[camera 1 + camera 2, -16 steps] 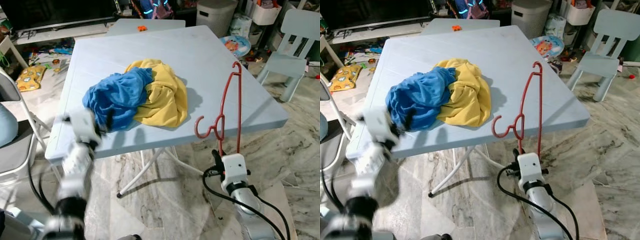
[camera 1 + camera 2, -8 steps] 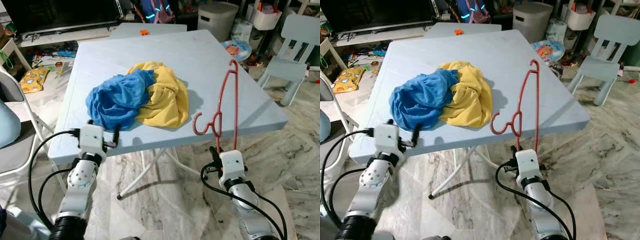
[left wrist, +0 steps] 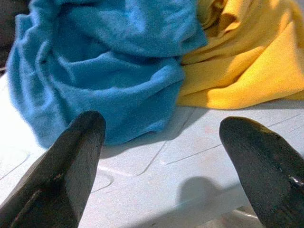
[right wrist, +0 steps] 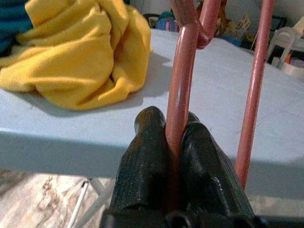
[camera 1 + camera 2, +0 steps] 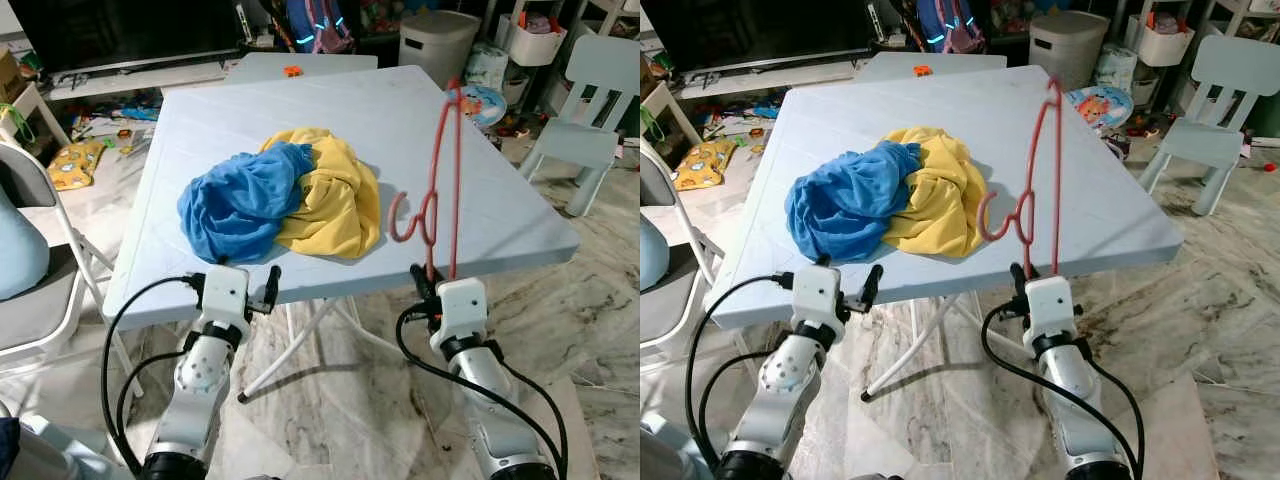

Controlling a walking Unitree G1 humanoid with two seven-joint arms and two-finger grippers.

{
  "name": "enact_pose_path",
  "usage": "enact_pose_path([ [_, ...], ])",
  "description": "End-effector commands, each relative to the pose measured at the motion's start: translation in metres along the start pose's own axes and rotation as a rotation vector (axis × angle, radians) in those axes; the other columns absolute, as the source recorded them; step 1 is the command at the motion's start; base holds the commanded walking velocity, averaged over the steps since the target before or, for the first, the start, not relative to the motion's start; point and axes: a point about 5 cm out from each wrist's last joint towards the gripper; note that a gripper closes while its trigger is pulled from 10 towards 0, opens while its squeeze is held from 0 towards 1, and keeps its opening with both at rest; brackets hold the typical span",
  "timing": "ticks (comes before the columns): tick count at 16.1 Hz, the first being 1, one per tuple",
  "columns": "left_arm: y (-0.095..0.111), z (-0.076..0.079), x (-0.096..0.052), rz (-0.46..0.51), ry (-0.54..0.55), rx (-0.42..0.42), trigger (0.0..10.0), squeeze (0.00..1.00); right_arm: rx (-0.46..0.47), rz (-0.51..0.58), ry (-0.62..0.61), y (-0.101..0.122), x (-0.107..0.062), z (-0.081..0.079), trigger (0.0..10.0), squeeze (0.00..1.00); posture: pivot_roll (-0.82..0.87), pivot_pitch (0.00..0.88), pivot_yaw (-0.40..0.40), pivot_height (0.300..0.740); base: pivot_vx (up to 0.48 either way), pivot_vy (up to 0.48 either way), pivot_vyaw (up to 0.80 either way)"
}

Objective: Hang hanger

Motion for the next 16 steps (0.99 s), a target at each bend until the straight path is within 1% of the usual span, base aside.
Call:
enact_pose_path([
  [1,-0.001,-0.002,-0.003,-0.004,0.024,0.006,10.0,1.0,0.004,0.02,0.004,0.006,0.002,-0.001,10.0,0.0,-0.02,0.0,0.062,0.74,0.0,0.0,0.0],
  [2,-0.001,0.001,-0.004,-0.008,0.021,0.001,10.0,0.76,0.005,0.03,0.007,0.009,0.003,-0.002,10.0,0.0,-0.02,0.0,0.062,0.74,0.0,0.0,0.0],
  [3,-0.001,0.003,-0.004,-0.011,0.02,-0.002,10.0,0.09,0.007,0.032,0.007,0.01,0.004,-0.002,10.0,0.0,-0.02,0.0,0.062,0.74,0.0,0.0,0.0],
  [4,-0.001,0.003,-0.003,-0.013,0.019,-0.003,10.0,0.0,0.009,0.031,0.008,0.011,0.004,-0.002,10.0,0.0,-0.02,0.0,0.062,0.74,0.0,0.0,0.0],
  [5,0.002,0.002,0.001,-0.016,0.013,0.007,10.0,0.0,0.022,0.011,0.011,0.009,0.002,-0.003,10.0,0.0,-0.02,0.0,0.069,0.74,0.0,0.0,0.0],
  [7,0.003,0.005,0.004,-0.019,0.006,-0.004,10.0,0.0,0.028,0.003,0.008,0.008,0.001,-0.003,10.0,0.0,-0.02,0.0,0.073,0.74,0.0,0.0,0.0],
  [10,0.003,0.01,0.003,-0.032,-0.001,-0.01,10.0,0.0,0.028,-0.008,0.005,0.007,0.001,-0.001,10.0,0.0,-0.03,0.0,0.074,0.74,0.0,0.0,0.0],
  [12,0.002,0.008,0.004,-0.039,0.0,-0.008,10.0,0.0,0.023,-0.016,0.003,0.007,0.001,0.0,10.0,0.0,-0.03,0.0,0.074,0.74,0.0,0.0,0.0],
  [16,0.001,0.01,0.003,-0.049,-0.005,-0.01,10.0,0.0,0.023,-0.024,-0.005,0.006,0.0,0.002,10.0,0.0,-0.04,0.0,0.075,0.74,-0.285,0.0,0.0],
])
Point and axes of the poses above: a point about 5 cm out from each wrist's last joint towards the gripper, its own x axis pointing out of the wrist towards the gripper, its own y axis along the axis of the wrist's last joint, z = x × y, and after that the axes turned 11 degrees about x, right-handed
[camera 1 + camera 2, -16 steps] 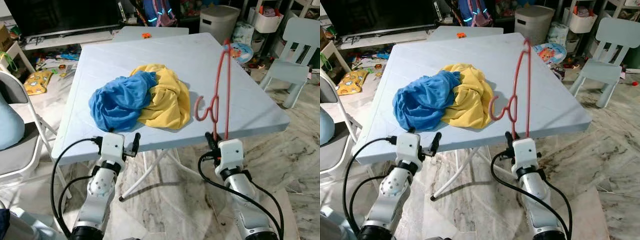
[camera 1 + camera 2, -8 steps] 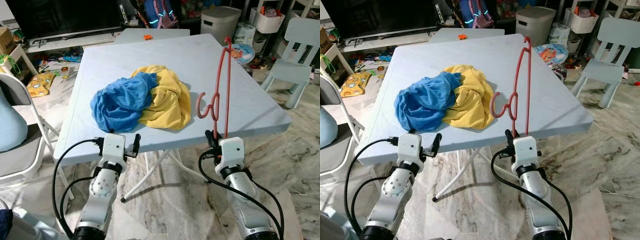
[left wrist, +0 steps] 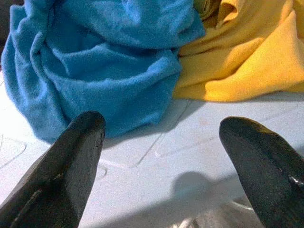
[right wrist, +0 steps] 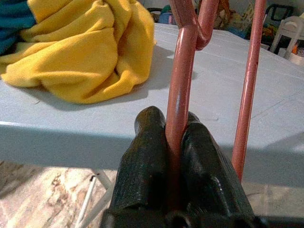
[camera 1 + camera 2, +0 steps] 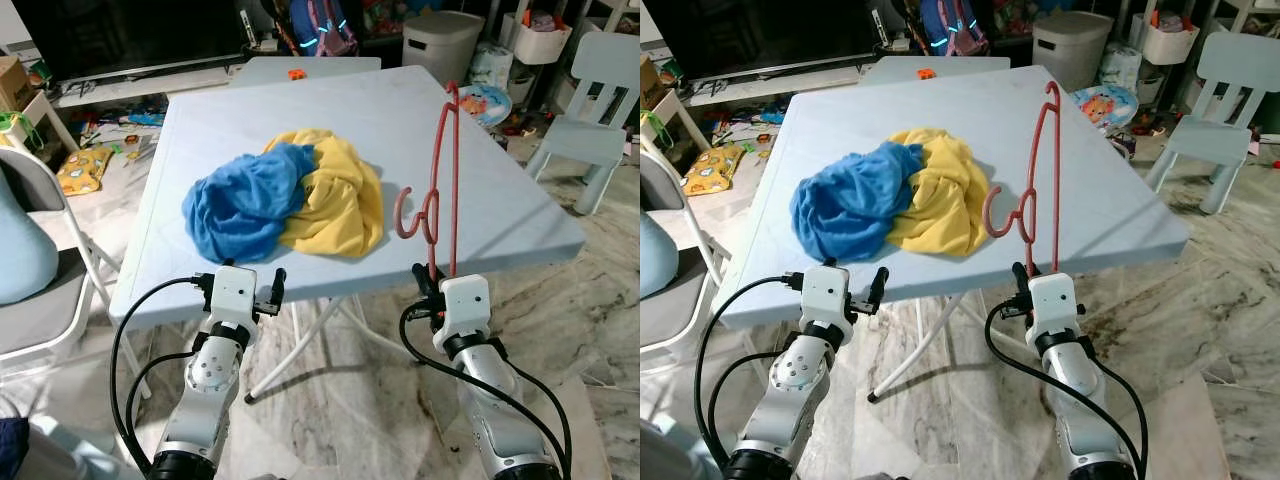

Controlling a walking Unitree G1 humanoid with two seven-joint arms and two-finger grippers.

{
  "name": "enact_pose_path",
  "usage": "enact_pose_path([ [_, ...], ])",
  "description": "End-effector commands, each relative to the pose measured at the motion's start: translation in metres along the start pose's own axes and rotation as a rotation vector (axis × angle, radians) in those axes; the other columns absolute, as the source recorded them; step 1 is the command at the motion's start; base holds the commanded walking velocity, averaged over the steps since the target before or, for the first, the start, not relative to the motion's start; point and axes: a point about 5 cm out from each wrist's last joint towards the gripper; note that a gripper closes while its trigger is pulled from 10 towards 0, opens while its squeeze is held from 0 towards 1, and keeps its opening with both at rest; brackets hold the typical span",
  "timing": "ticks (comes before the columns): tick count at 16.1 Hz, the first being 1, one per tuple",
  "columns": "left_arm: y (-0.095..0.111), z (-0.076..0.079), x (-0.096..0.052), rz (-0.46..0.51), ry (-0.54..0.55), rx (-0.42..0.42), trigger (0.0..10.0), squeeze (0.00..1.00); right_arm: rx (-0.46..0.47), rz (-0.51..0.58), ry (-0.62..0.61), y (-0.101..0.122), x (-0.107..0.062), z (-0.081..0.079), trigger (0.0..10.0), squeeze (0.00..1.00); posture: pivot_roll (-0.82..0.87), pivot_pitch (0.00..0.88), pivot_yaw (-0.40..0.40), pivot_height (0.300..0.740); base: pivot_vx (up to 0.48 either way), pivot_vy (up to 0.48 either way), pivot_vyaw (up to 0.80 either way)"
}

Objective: Hang hanger

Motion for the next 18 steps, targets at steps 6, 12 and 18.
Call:
enact_pose_path([
  [6,-0.0045,0.0003,-0.0007,-0.028,-0.004,0.007,10.0,0.0,0.0,0.007,-0.01,0.0023,-0.0025,0.0014,10.0,0.0,-0.04,0.0,0.079,0.74,-0.297,0.0,0.0],
  [12,-0.0055,0.0034,0.0019,-0.038,-0.016,0.007,10.0,0.0,-0.007,0.009,-0.025,0.0036,-0.0045,0.0051,10.0,0.0,-0.06,0.0,0.084,0.74,-0.29,0.0,0.0],
  [18,-0.0025,0.0068,0.0071,-0.028,-0.029,-0.01,10.0,0.0,-0.009,-0.001,-0.036,0.0029,-0.006,0.0084,10.0,0.0,-0.07,0.0,0.079,0.74,-0.125,0.0,0.0],
])
Point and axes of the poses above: a point about 5 cm out from each wrist's last joint towards the gripper, its own x axis pointing out of the wrist towards the gripper, its own y axis along the axis of the wrist's last joint, z = x × y, and after that the axes turned 11 degrees about x, right-handed
